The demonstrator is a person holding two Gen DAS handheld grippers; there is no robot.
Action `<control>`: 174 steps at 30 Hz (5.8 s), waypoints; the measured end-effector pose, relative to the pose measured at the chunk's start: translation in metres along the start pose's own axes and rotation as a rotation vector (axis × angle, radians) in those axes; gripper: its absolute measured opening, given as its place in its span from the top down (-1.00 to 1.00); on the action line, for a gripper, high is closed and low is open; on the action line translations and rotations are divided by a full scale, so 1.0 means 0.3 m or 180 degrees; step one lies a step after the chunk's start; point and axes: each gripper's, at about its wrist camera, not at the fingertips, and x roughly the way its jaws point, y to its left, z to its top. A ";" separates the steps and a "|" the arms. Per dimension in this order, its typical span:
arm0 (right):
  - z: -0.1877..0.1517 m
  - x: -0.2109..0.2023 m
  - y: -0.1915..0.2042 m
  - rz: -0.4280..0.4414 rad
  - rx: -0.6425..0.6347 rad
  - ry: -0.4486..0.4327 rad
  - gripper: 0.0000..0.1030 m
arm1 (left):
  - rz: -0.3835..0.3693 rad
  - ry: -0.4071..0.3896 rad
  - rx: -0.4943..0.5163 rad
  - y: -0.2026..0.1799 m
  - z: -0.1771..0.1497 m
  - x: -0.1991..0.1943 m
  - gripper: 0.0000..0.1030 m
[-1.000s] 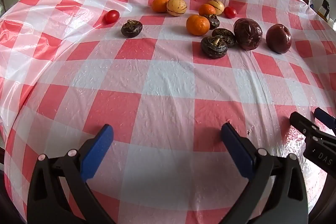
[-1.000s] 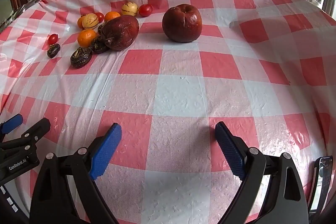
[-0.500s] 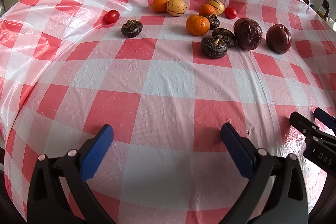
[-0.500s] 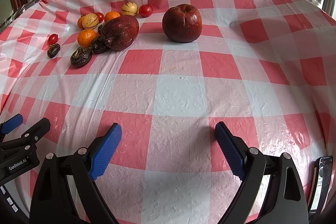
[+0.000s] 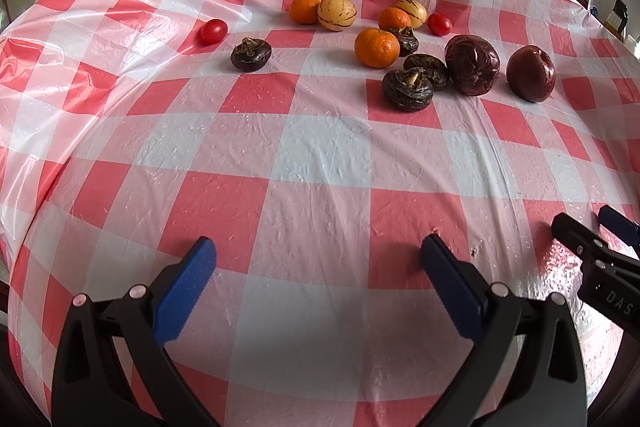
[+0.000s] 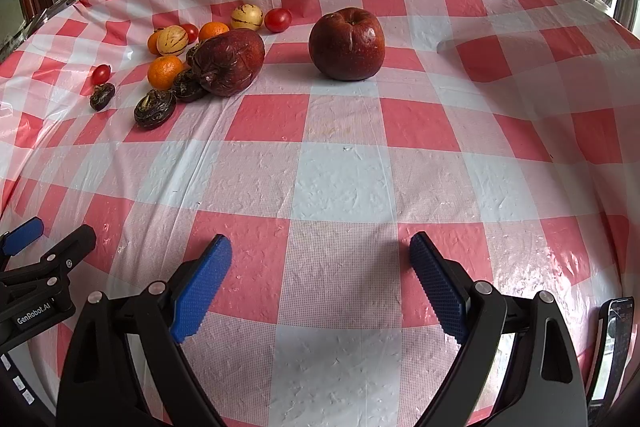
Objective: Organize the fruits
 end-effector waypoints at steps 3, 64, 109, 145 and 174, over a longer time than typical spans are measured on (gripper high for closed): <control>0.000 0.000 0.000 0.0000 0.0000 0.0000 -0.70 | 0.0000 0.0000 0.0000 0.000 0.000 0.000 -0.97; 0.000 0.000 0.000 0.0000 0.0000 0.0000 -0.70 | -0.0180 0.0038 0.0377 -0.031 0.199 0.127 -0.97; 0.475 0.330 -0.027 -0.0179 0.0359 -0.0090 -0.25 | -0.0957 -0.0144 0.0388 -0.091 0.310 0.198 0.20; -0.148 -0.334 0.261 0.1135 -0.0425 -0.0279 -0.25 | -0.0378 -0.0670 -0.0533 0.406 -0.273 -0.377 0.20; -0.978 -0.473 1.384 0.2338 -0.3907 0.0910 -0.26 | 0.0795 0.0394 -0.1915 1.252 -1.077 -0.404 0.20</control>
